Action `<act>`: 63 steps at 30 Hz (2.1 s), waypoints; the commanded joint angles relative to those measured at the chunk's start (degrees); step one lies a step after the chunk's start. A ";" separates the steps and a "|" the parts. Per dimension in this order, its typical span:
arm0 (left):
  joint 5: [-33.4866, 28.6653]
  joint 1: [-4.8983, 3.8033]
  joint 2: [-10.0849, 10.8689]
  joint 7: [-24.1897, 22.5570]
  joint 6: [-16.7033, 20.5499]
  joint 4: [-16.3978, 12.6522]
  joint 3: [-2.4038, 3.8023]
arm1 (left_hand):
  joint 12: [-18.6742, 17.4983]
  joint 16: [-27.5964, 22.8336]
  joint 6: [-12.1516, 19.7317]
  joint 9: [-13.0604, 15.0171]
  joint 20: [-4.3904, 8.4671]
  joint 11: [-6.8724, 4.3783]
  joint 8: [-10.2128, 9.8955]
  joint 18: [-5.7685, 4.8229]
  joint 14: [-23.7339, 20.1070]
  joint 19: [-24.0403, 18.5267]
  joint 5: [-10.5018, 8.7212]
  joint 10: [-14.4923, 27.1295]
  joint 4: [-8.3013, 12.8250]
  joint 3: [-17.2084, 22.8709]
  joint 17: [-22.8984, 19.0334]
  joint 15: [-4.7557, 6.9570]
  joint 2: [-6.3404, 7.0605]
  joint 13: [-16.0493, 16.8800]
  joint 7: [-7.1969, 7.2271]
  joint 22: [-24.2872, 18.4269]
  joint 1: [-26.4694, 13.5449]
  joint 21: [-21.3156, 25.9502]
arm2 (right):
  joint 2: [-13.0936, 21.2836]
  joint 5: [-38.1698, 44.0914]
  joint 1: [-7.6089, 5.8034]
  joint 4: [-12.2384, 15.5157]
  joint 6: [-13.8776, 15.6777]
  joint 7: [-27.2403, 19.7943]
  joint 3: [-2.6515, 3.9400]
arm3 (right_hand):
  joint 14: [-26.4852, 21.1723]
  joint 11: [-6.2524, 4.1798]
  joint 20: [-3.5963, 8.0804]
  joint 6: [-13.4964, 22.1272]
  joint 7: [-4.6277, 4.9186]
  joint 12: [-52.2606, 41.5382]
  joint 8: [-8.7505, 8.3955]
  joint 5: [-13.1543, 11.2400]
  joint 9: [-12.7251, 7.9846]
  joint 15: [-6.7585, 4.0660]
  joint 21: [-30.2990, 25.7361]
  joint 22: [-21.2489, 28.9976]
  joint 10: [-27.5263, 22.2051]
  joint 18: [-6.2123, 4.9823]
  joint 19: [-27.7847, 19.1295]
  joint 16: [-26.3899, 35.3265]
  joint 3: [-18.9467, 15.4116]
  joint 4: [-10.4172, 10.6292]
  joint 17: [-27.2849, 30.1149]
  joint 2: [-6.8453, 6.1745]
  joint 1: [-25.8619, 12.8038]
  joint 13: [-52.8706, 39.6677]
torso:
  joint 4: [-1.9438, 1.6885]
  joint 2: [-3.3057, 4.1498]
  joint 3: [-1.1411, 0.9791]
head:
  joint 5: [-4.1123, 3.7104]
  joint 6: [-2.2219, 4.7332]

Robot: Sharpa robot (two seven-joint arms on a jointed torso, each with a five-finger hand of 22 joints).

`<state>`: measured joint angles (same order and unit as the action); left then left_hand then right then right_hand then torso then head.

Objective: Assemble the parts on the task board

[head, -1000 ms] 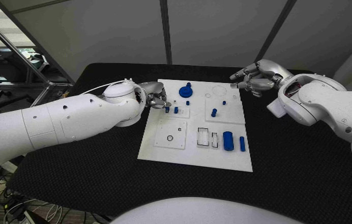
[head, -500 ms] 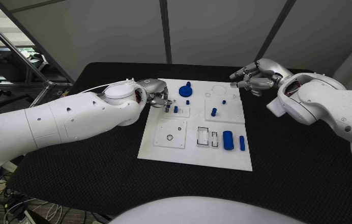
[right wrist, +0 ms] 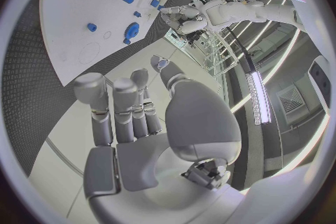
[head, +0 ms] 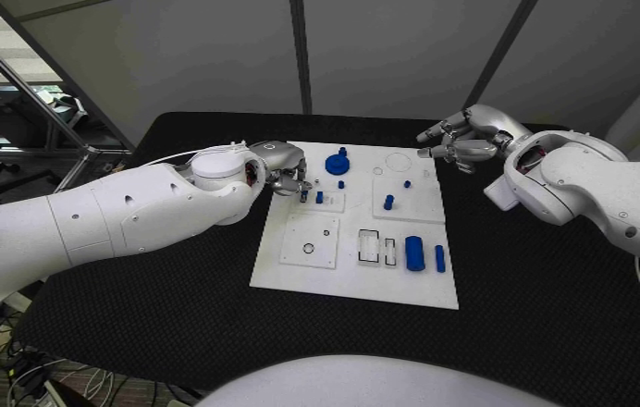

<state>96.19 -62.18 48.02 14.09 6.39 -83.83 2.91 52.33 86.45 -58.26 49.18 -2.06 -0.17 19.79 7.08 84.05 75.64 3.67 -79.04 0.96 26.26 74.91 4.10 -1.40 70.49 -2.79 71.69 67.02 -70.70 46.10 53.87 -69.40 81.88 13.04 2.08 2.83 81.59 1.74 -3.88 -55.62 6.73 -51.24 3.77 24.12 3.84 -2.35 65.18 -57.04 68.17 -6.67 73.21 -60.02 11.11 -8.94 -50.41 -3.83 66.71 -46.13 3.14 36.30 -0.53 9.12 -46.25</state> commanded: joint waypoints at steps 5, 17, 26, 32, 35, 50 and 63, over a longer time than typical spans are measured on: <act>1.77 -0.07 -0.50 -1.99 -1.62 0.37 0.07 | -0.26 0.29 -0.52 0.11 -0.02 -1.19 0.07 -1.61 4.95 0.31 -0.16 -1.57 9.04 9.43 11.27 0.34 0.51 -0.06 0.01 0.08 0.04 -0.18 | -0.14 0.09 -0.10 -0.03 -0.29 -0.64 0.04 | 0.51 0.08 -0.08 0.32 0.08 -0.24 -0.06 0.12 0.00 -0.06 -0.20 -0.08 0.06 -0.24 0.35 0.36 0.18 0.04 -0.08 0.01 -0.40 -0.07 | 0.01 0.00 -0.05 | 0.04 -0.15; 1.79 -0.07 -0.95 -1.14 -3.42 1.19 0.06 | -0.16 0.28 -0.55 0.13 -0.02 -1.20 0.06 -1.61 4.95 0.31 -0.21 -1.61 8.90 9.61 11.26 0.33 0.63 -0.04 0.02 0.10 0.03 -0.17 | -0.20 0.09 -0.10 -0.04 -0.32 -0.65 0.04 | 0.51 0.08 -0.08 0.32 0.08 -0.24 -0.06 0.12 0.00 -0.06 -0.20 -0.08 0.06 -0.24 0.35 0.36 0.18 0.04 -0.08 0.01 -0.40 -0.07 | 0.01 -0.02 -0.04 | 0.06 -0.24; 1.79 -0.07 -0.93 -0.21 -5.01 1.49 0.06 | -0.16 0.27 -0.55 0.13 -0.02 -1.20 0.06 -1.61 4.94 0.31 -0.21 -1.62 8.89 9.62 11.25 0.33 0.64 -0.04 0.02 0.10 0.03 -0.17 | -0.23 0.09 -0.10 -0.08 -0.34 -0.66 0.04 | 0.51 0.08 -0.08 0.32 0.08 -0.24 -0.06 0.12 0.00 -0.06 -0.20 -0.08 0.06 -0.24 0.35 0.36 0.18 0.04 -0.08 0.01 -0.40 -0.07 | -0.05 -0.01 -0.03 | 0.08 -0.24; 1.79 -0.07 -0.94 -0.01 -6.03 1.38 0.06 | -0.11 0.26 -0.56 0.14 -0.02 -1.21 0.05 -1.61 4.94 0.29 -0.22 -1.64 8.83 9.72 11.24 0.34 0.68 -0.02 0.03 0.08 0.03 -0.14 | -0.29 0.09 -0.10 -0.11 -0.37 -0.68 0.04 | 0.51 0.08 -0.08 0.32 0.08 -0.24 -0.06 0.12 0.00 -0.06 -0.20 -0.08 0.06 -0.24 0.35 0.36 0.18 0.04 -0.08 0.01 -0.40 -0.07 | -0.02 0.00 -0.02 | 0.19 -0.23; 1.78 -0.07 -0.92 0.02 -6.59 1.33 0.06 | -0.13 0.26 -0.58 0.15 -0.02 -1.21 0.05 -1.59 4.94 0.26 -0.23 -1.65 8.77 9.78 11.24 0.33 0.72 -0.04 0.03 0.05 0.01 -0.10 | -0.29 0.09 -0.10 -0.12 -0.38 -0.68 0.04 | 0.51 0.08 -0.08 0.32 0.08 -0.24 -0.06 0.12 0.00 -0.06 -0.20 -0.08 0.06 -0.24 0.35 0.36 0.18 0.04 -0.08 0.01 -0.40 -0.07 | 0.00 -0.01 -0.01 | 0.22 -0.23; 1.76 -0.07 -0.61 -0.16 -7.72 0.83 0.06 | -0.10 0.27 -0.60 0.16 -0.03 -1.20 0.05 -1.59 4.94 0.26 -0.26 -1.68 8.66 9.86 11.25 0.33 0.78 -0.04 0.03 0.05 -0.02 -0.09 | -0.39 0.09 -0.10 -0.25 -0.46 -0.76 0.04 | 0.51 0.08 -0.08 0.32 0.08 -0.24 -0.06 0.12 0.00 -0.06 -0.20 -0.08 0.06 -0.24 0.35 0.36 0.18 0.04 -0.08 0.01 -0.40 -0.07 | -0.03 -0.02 0.00 | 0.35 -0.32; 1.76 -0.07 -0.56 -0.94 -6.69 0.52 0.06 | -0.04 0.27 -0.65 0.20 -0.03 -1.22 0.07 -1.59 4.95 0.25 -0.27 -1.73 8.55 9.99 11.25 0.33 0.90 -0.03 0.05 0.07 -0.04 -0.08 | -0.43 0.09 -0.09 -0.30 -0.49 -0.79 0.04 | 0.51 0.08 -0.08 0.32 0.08 -0.24 -0.06 0.12 0.00 -0.06 -0.20 -0.08 0.06 -0.24 0.35 0.36 0.18 0.04 -0.08 0.01 -0.40 -0.07 | -0.04 0.00 -0.03 | 0.41 -0.37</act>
<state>97.62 -62.32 47.50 13.67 0.11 -83.07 3.04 52.33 86.54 -58.56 49.29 -2.06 -0.17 19.63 7.09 83.96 75.63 3.18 -79.05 1.31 27.64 74.91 3.99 -0.47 70.48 -2.68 71.68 66.53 -70.70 45.72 53.87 -69.38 81.54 12.87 1.94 2.83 81.59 1.74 -3.88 -55.62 6.73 -51.24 3.78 24.12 3.84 -2.35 65.18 -57.03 68.17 -6.67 73.21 -60.02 11.11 -8.94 -50.40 -3.83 66.71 -46.13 3.10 36.28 -0.55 9.57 -46.58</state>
